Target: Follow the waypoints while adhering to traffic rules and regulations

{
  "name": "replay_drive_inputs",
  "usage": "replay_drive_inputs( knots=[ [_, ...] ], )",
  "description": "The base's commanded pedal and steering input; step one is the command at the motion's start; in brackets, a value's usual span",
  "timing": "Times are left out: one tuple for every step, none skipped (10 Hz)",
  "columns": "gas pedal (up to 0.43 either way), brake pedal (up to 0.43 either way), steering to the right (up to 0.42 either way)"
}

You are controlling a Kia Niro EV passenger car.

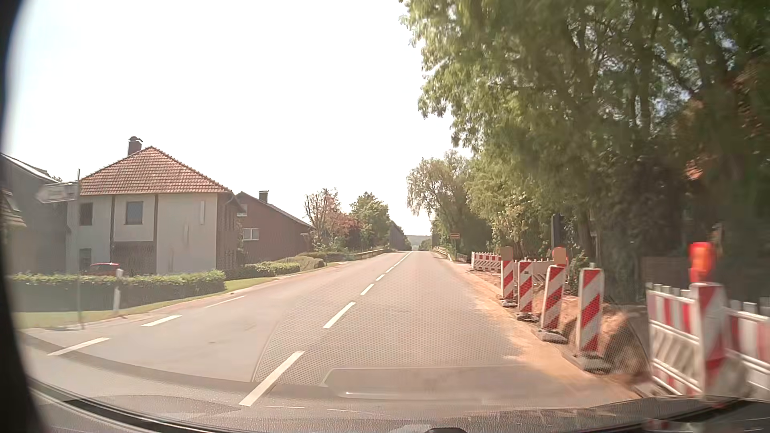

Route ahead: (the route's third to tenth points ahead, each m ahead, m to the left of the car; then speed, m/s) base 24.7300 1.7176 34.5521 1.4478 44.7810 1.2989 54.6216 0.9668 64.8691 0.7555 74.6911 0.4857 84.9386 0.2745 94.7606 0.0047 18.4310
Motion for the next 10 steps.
replay_drive_inputs(
  knots=[
    [0.220, 0.000, 0.001],
    [0.220, 0.000, 0.002],
    [0.220, 0.000, 0.004],
    [0.220, 0.000, 0.006],
    [0.220, 0.000, 0.008],
    [0.220, 0.000, 0.008],
    [0.220, 0.000, 0.008],
    [0.220, 0.000, 0.007],
    [0.209, 0.000, 0.005],
    [0.209, 0.000, 0.004]
  ],
)
